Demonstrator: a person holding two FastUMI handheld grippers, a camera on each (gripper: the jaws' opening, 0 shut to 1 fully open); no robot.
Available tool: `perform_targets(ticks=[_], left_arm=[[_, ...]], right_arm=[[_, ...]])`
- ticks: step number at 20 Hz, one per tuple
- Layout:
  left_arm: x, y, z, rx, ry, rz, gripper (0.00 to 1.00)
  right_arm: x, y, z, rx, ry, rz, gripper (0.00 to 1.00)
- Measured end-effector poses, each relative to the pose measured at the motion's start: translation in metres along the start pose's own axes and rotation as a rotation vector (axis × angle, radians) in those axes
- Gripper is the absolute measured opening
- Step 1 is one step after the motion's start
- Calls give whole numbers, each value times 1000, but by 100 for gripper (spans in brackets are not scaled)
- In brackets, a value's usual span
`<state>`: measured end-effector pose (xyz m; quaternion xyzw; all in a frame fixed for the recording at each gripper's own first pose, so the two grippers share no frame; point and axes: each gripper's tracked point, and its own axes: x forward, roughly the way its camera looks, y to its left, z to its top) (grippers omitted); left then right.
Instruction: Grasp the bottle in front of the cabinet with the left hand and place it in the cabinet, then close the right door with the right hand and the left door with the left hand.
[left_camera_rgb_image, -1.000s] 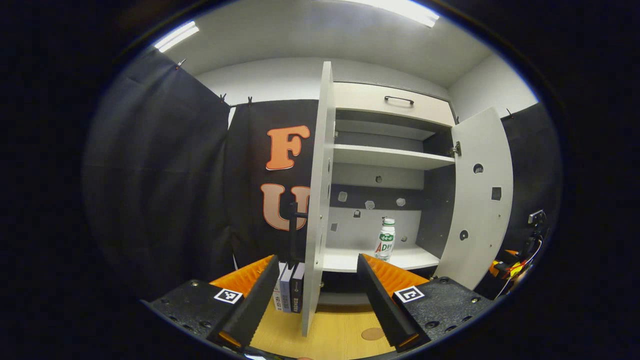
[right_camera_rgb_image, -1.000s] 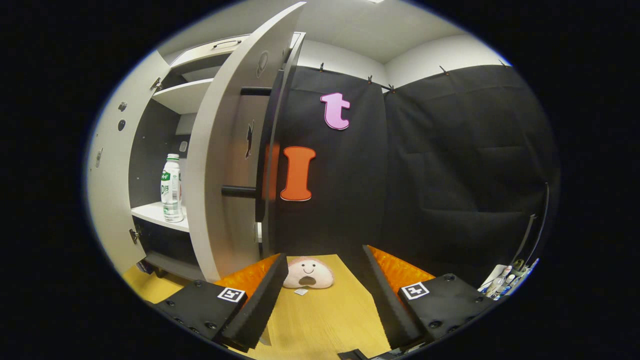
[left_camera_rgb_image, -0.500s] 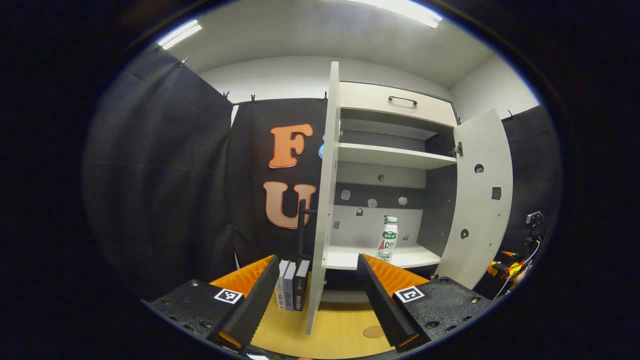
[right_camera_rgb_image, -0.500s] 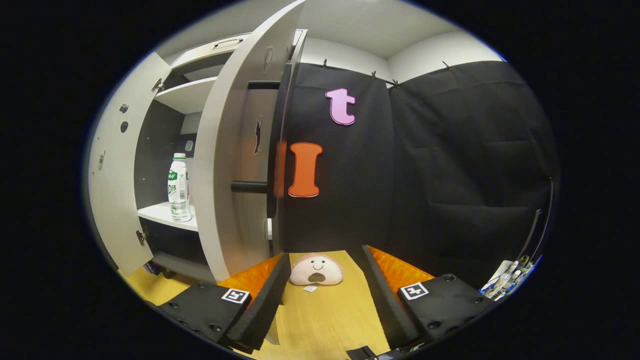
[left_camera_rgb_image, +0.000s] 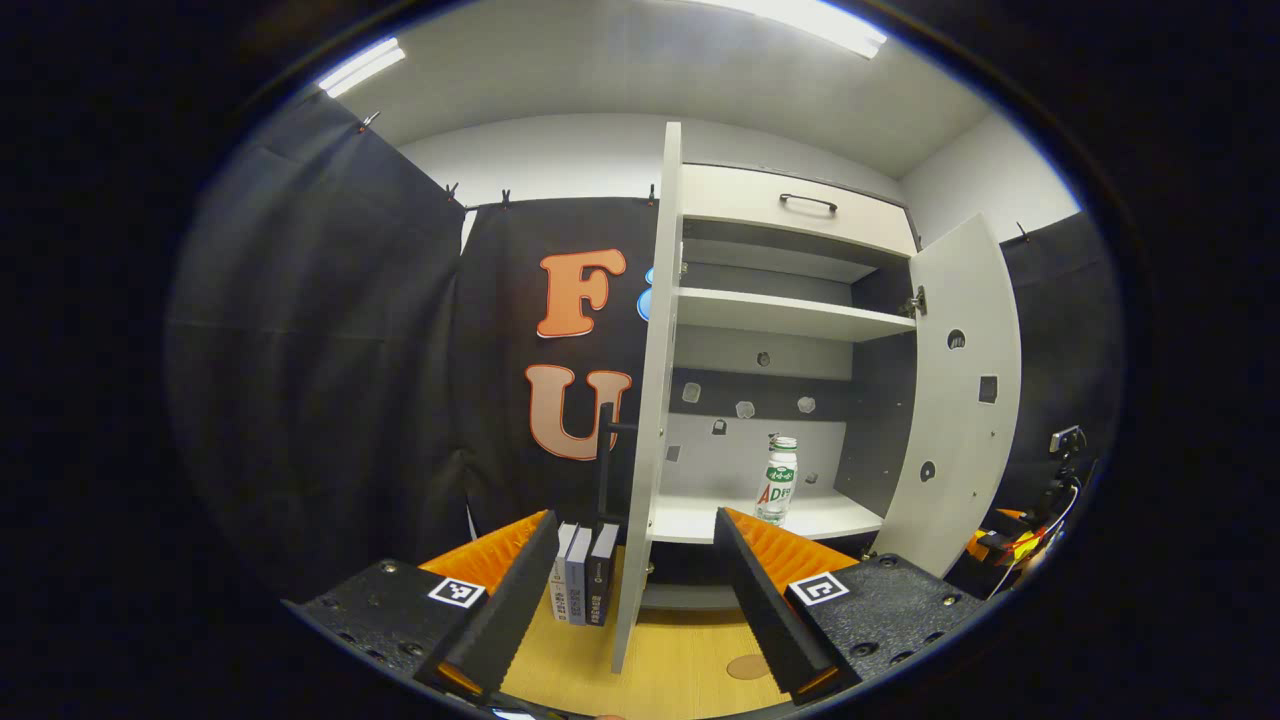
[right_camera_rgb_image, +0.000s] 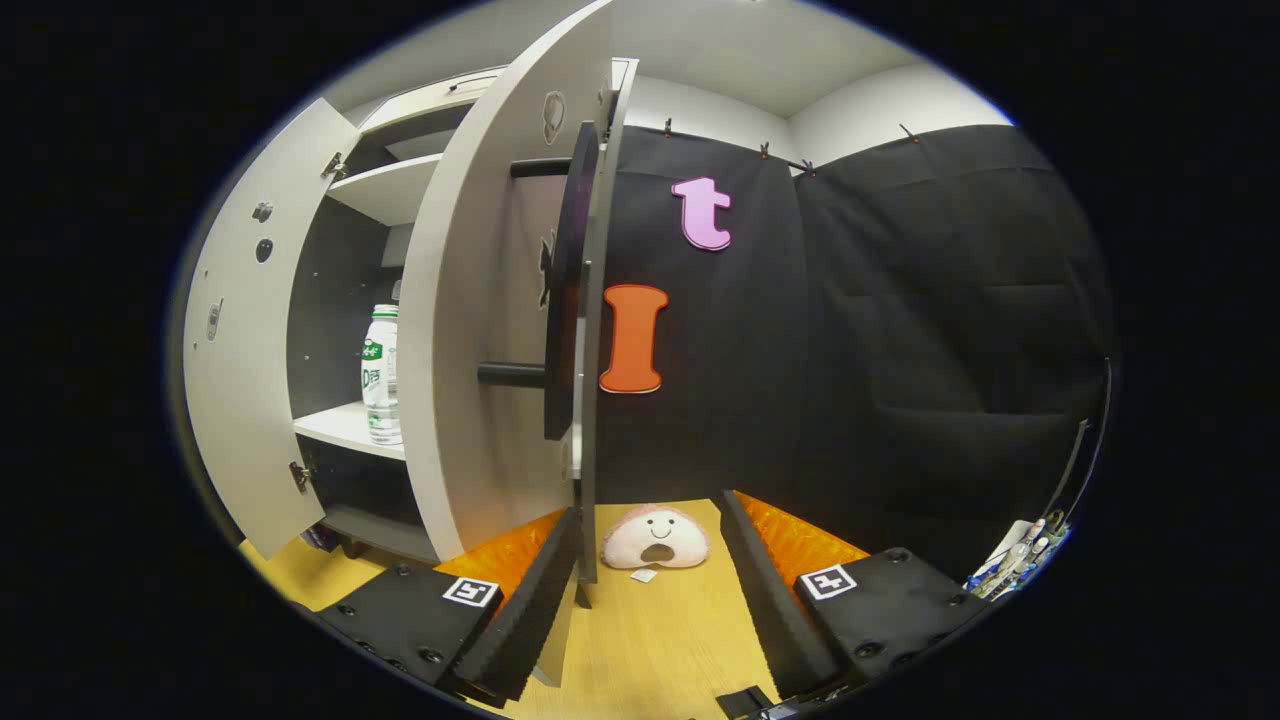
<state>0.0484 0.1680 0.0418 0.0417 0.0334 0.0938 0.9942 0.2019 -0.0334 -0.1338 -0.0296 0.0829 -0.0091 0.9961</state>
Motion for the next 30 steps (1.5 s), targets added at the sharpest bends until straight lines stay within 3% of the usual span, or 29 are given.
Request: perform_targets(ticks=[16,17,18,30], left_arm=[[5,38,-17,12,31,87,95],[5,41,-18,5,33,91,95],[6,46,-20,1,32,97,95],[32,88,-48,26,63,147,95]], right_arm=[[36,125,-2,-42,-10,160,94],[37,130,-3,-25,-1,172,91],[39,134,-1,-13,-1,179,96],[-1,143,57,-45,-77,236,97]])
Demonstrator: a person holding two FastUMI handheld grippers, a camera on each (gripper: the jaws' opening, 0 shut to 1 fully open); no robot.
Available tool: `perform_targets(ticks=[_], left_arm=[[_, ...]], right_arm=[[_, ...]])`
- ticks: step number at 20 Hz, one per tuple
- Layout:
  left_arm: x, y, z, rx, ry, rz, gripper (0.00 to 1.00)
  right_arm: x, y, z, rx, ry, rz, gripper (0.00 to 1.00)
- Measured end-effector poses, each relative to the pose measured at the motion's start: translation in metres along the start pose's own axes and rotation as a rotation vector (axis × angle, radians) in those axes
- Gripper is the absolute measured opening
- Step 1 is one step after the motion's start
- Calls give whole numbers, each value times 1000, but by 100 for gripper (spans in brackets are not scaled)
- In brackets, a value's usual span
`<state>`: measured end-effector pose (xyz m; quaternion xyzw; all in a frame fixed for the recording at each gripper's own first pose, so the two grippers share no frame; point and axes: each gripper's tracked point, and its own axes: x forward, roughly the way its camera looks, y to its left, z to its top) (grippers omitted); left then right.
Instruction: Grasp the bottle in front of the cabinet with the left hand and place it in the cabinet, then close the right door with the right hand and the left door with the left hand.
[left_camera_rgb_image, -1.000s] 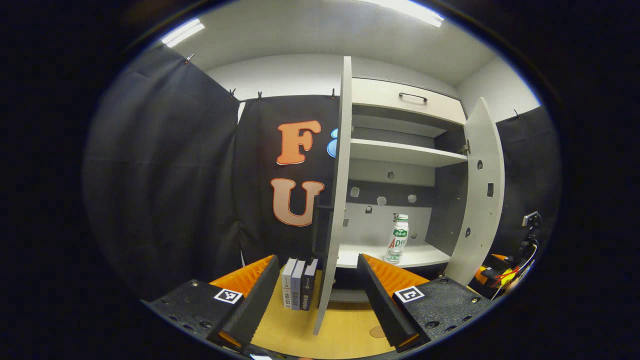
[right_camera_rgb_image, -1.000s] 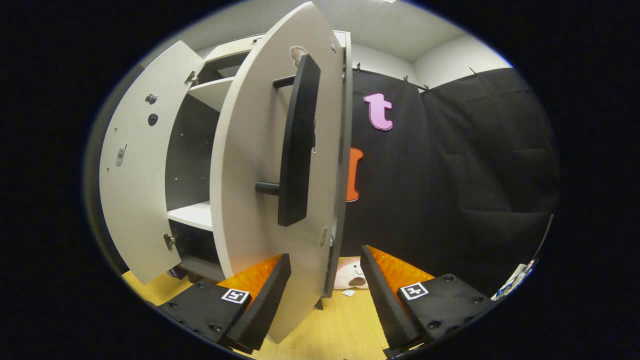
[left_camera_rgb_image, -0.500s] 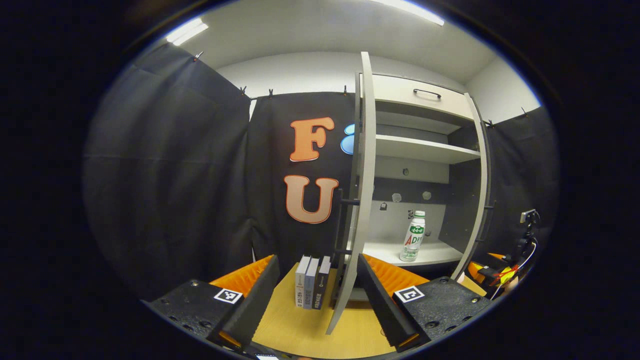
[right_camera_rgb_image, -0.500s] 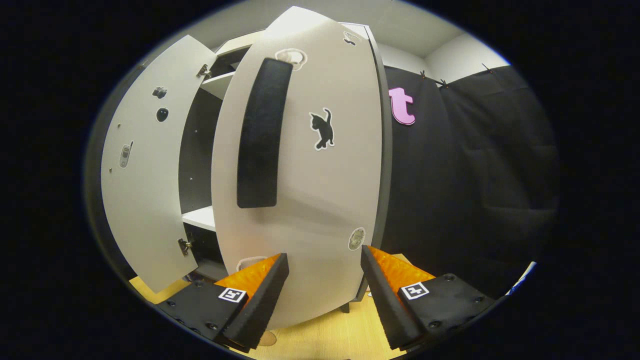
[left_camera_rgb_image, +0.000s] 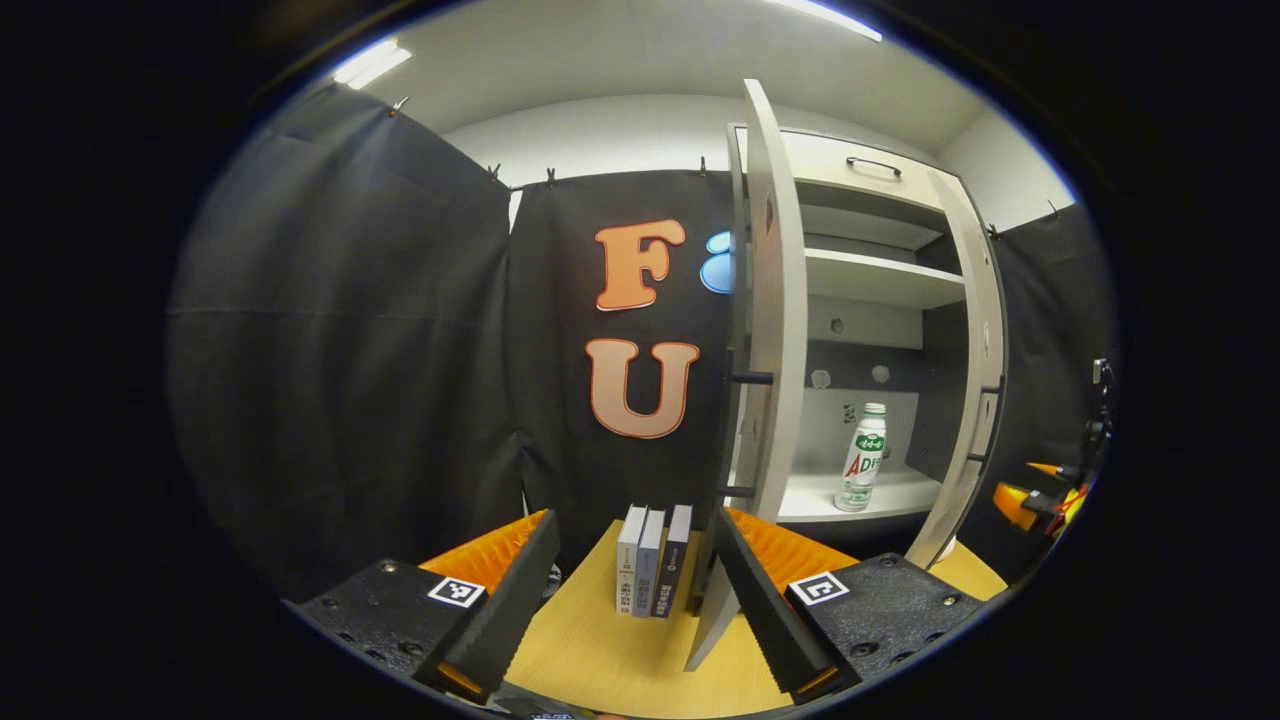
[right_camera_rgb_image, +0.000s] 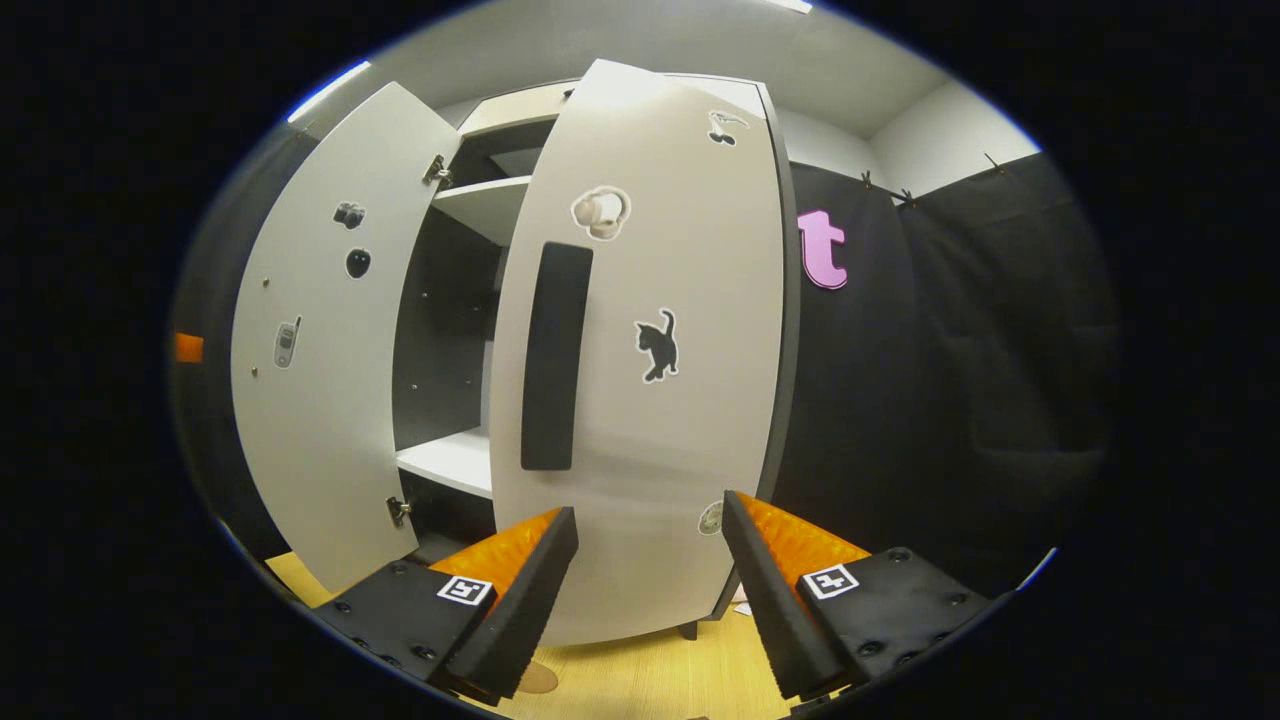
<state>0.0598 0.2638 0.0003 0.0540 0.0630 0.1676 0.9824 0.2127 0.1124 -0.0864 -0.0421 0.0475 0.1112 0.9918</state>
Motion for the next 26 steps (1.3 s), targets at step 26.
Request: perform_targets(ticks=[26], left_arm=[[132,3,-99,13,118,-46,95]], right_arm=[[-72,-72,93,52,-96,-136,96]])
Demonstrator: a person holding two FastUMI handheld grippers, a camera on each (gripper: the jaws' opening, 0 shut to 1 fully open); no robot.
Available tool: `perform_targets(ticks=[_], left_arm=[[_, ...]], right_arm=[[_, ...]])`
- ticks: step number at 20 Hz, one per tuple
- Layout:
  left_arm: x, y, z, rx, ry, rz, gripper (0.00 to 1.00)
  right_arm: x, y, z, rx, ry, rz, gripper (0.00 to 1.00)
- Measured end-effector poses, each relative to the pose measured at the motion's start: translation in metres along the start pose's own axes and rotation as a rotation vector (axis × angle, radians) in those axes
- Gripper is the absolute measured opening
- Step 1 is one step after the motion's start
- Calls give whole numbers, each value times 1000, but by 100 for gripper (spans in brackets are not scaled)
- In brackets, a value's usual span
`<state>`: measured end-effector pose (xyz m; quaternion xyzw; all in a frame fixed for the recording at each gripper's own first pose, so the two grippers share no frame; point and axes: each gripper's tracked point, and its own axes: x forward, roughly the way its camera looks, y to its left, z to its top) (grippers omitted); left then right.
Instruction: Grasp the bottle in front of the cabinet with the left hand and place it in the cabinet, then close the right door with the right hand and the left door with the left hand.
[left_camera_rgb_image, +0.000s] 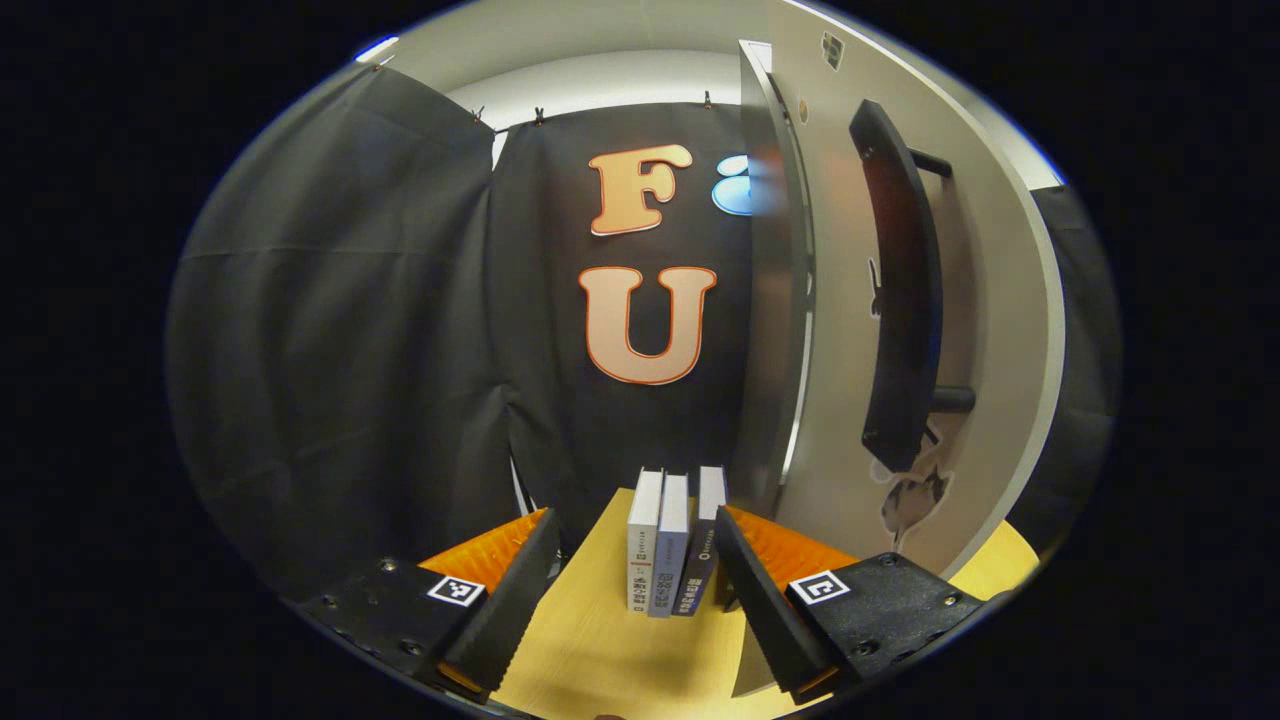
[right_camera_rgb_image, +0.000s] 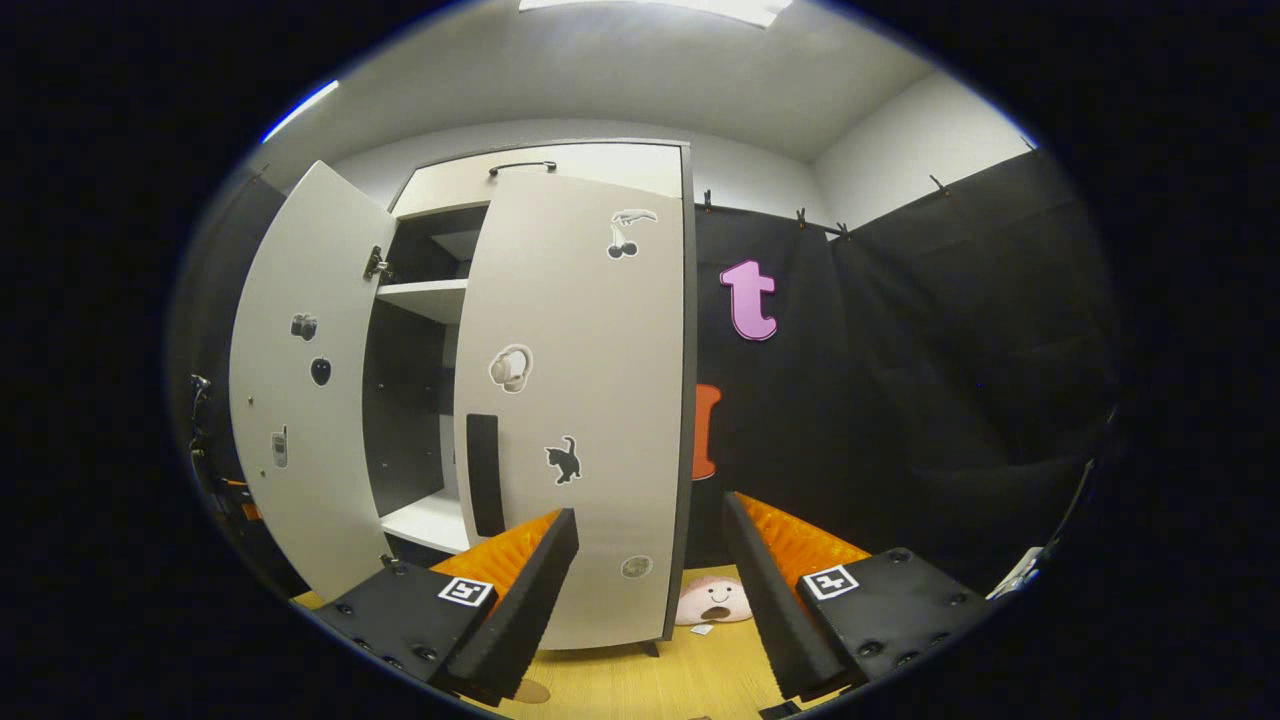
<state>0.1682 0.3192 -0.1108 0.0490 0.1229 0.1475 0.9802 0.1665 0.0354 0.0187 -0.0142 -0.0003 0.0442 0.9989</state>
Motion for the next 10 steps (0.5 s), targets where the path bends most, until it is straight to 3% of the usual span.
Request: perform_targets(ticks=[10], left_arm=[[-3,-27,4,53,-8,-45,92]], right_arm=[[-9,-5,-1,-13,-6,3,96]])
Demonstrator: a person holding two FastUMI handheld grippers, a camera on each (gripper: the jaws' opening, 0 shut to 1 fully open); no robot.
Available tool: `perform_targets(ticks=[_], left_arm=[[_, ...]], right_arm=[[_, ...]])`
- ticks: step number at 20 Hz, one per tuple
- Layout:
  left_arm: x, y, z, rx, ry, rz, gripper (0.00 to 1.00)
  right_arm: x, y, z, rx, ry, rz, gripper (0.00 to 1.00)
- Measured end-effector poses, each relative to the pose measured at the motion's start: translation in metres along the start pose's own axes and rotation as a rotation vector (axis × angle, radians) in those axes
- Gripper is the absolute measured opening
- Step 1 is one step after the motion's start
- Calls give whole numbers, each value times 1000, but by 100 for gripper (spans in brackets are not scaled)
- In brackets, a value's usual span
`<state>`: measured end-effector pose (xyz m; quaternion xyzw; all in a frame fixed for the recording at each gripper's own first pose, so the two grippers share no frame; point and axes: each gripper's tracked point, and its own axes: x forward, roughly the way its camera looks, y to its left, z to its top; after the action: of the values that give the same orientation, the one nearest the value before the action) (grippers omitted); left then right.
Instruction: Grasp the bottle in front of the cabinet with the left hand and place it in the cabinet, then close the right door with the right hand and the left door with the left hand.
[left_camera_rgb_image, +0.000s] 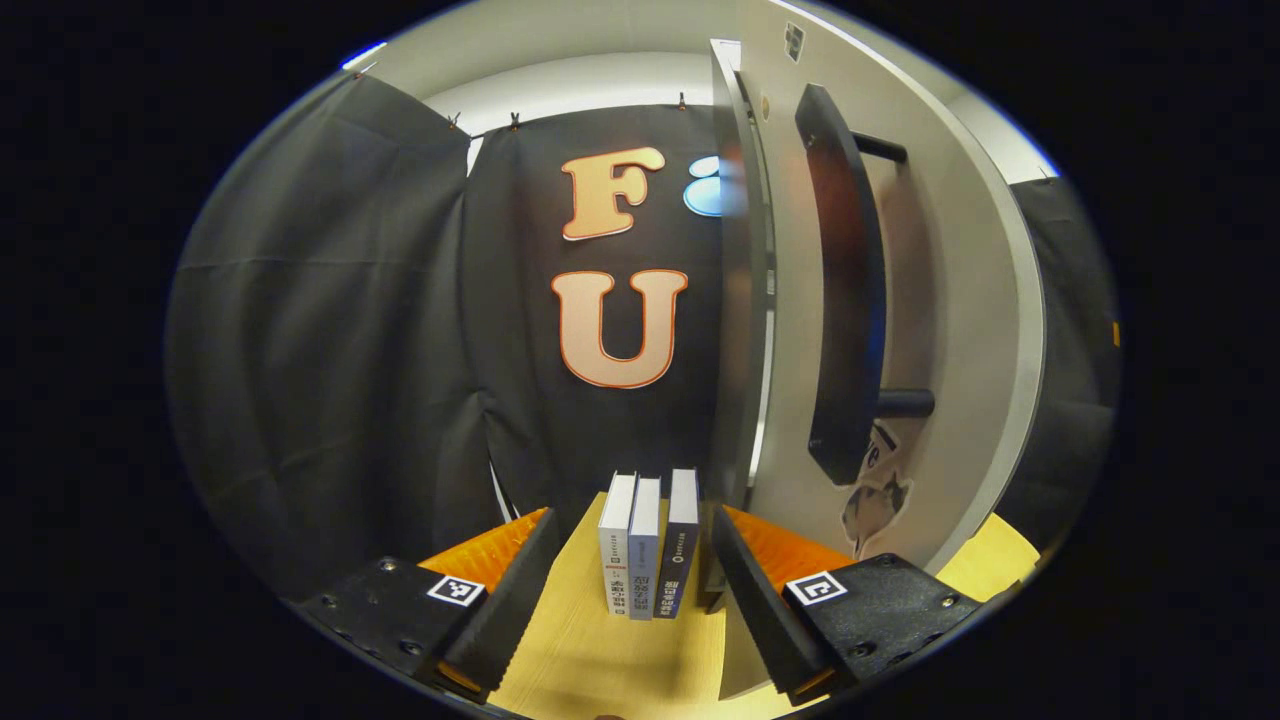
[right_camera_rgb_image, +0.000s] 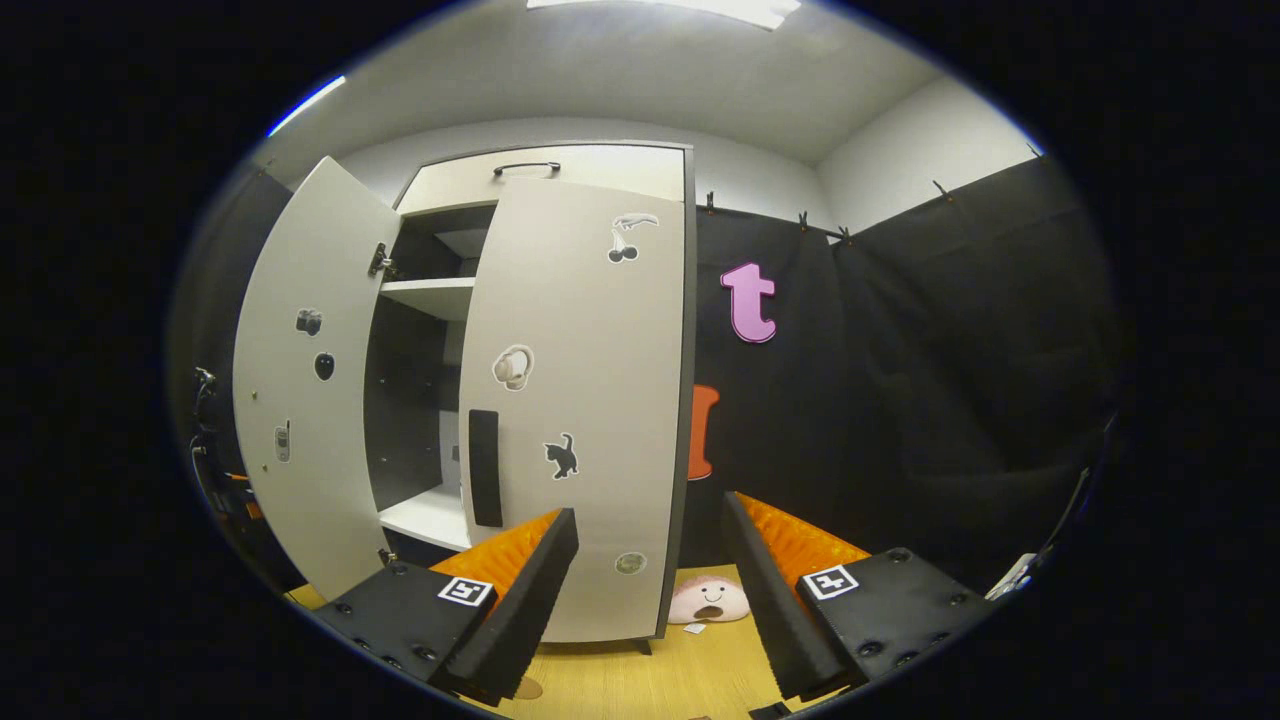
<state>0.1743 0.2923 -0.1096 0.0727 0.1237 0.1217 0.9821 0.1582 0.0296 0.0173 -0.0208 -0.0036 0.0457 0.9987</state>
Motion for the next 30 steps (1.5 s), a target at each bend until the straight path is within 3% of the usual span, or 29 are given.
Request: perform_targets(ticks=[10,12,14,17,30], left_arm=[[6,-47,3,-14,3,-74,94],[7,-54,3,-17,8,-88,91],[9,-62,3,-21,12,-104,95],[13,-77,1,-16,13,-131,91],[46,-89,-5,-18,21,-142,94]], right_arm=[[-17,-14,-1,-7,-17,-5,96],[-21,-19,-2,-6,-21,-11,96],[-23,-23,-3,-7,-23,-15,96],[-22,-27,-6,-9,-19,-21,96],[-13,-37,-6,-2,-22,-47,96]])
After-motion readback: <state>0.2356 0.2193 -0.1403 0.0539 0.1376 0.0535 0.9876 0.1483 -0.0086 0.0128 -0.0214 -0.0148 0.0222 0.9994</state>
